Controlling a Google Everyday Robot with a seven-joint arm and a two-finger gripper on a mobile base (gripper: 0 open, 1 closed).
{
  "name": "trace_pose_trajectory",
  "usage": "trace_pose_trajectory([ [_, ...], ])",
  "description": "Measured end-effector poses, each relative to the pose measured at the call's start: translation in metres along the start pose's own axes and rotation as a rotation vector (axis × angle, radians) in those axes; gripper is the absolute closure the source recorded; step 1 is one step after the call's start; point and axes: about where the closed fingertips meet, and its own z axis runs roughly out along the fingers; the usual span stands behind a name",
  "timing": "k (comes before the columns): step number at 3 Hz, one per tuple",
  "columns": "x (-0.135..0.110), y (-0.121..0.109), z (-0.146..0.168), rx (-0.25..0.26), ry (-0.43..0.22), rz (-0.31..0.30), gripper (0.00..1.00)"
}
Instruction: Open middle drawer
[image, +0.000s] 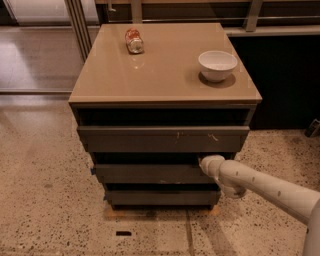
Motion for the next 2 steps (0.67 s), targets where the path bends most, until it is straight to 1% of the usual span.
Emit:
trace_pose_trajectory([
  [1, 0.015, -0.001, -0.002, -0.017, 0.066, -0.016, 1.0],
  [2, 0.03, 0.011, -0.005, -0.069, 0.115, -0.042, 1.0],
])
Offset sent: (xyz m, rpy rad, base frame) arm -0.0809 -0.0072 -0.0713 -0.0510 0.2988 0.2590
